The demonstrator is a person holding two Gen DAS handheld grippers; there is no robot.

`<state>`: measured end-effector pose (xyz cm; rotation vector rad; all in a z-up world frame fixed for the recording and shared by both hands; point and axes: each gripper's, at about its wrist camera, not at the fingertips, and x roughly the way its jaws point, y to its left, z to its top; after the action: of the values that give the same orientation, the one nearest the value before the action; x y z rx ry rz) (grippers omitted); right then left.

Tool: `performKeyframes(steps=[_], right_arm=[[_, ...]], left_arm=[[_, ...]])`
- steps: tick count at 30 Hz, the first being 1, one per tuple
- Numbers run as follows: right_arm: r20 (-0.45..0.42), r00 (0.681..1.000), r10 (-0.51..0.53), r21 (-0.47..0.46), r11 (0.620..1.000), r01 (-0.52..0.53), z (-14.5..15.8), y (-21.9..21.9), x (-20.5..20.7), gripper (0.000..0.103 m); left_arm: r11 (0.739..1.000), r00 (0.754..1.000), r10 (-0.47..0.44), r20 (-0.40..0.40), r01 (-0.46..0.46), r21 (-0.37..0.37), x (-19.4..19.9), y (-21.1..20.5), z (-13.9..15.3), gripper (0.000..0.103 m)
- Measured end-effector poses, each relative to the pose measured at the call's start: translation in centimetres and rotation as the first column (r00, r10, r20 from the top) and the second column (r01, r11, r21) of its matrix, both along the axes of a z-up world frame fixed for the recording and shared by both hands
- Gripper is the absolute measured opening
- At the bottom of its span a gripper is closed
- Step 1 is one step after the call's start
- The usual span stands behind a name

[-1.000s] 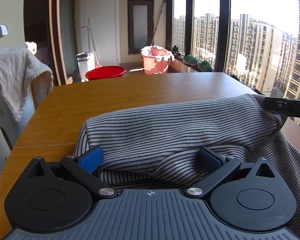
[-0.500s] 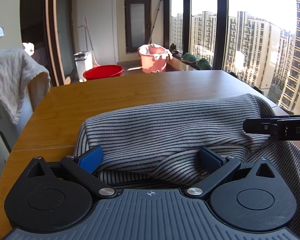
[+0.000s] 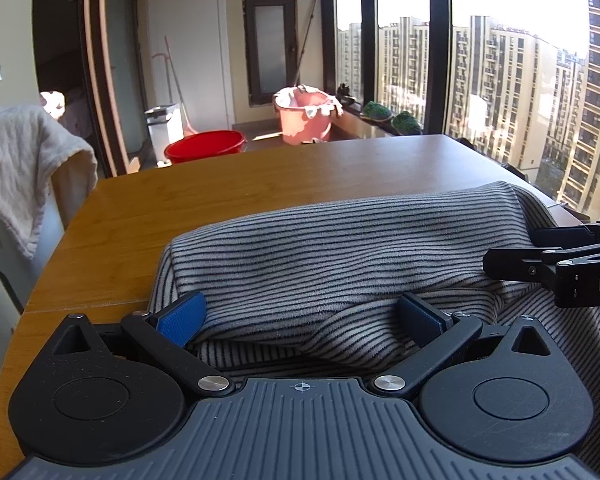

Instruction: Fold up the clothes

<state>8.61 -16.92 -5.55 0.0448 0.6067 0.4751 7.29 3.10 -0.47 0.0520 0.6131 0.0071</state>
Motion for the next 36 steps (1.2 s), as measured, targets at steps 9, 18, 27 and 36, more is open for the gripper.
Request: performKeyframes(steps=[9,18,27,36], right_arm=[[0.002,1.0,-0.001,0.015,1.0,0.001,0.25,0.23,0.48,0.083],[0.004,1.0,0.002,0.022,1.0,-0.002,0.19,0.32,0.47,0.084],[0.006,1.0,0.005,0.021,1.0,-0.005,0.16,0.45,0.34,0.086],[0.006,1.0,0.009,0.026,1.0,-0.009,0.24,0.42,0.38,0.088]], left_arm=[[1.0,1.0,0.002,0.0,-0.002,0.015,0.1,-0.02,0.06,0.103],[1.0,1.0,0.003,0.0,-0.003,0.022,0.14,-0.07,0.14,0.103],[1.0,1.0,0.003,-0.002,-0.003,0.019,0.32,0.13,0.26,0.103],[1.0,1.0,0.004,-0.007,-0.004,0.018,0.3,0.06,0.0,0.103]])
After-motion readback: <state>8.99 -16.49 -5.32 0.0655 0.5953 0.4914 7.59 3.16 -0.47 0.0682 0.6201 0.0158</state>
